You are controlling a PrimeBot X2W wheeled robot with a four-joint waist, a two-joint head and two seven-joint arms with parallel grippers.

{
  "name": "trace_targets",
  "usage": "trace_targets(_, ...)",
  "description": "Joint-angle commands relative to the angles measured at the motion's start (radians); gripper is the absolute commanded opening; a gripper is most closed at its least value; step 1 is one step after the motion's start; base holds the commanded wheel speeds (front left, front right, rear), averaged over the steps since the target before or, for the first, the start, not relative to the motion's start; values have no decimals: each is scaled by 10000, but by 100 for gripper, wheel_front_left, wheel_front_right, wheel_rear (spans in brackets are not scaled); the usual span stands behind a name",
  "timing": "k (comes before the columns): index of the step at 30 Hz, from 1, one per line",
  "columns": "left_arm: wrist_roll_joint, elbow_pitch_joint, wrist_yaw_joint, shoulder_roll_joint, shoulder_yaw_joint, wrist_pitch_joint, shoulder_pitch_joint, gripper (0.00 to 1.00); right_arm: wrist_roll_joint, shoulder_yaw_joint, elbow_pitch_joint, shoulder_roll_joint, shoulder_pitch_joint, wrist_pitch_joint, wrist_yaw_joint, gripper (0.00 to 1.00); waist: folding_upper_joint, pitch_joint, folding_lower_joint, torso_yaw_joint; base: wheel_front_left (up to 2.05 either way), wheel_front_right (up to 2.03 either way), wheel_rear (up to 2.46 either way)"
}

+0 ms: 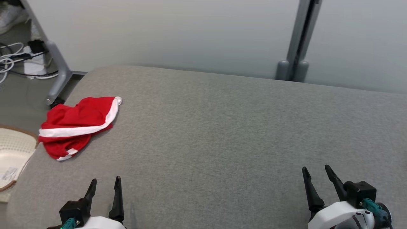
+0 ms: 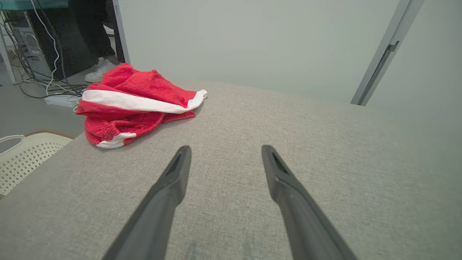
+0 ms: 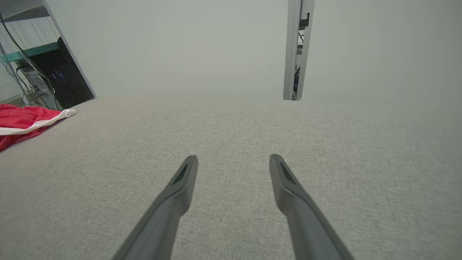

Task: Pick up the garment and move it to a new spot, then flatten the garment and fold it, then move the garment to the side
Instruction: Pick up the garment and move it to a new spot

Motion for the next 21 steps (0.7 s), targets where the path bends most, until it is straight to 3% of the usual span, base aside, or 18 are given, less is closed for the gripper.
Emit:
trace_targets(1, 97, 7, 13, 38, 101, -15, 69, 100, 66, 32, -54, -55, -86, -45, -1, 100, -1, 70, 0, 689, 0, 0, 0)
trace_targets(14, -125, -65, 19, 34, 754, -14, 131, 100, 47, 336, -91, -63, -321, -46, -1, 100, -1, 336, 0, 2527, 0, 0, 0)
trace_targets(21, -192, -3, 44, 34, 882, -14, 197, 100, -69, 520, -13, -63, -386, -46, -1, 100, -1, 421, 0, 2751, 0, 0, 0)
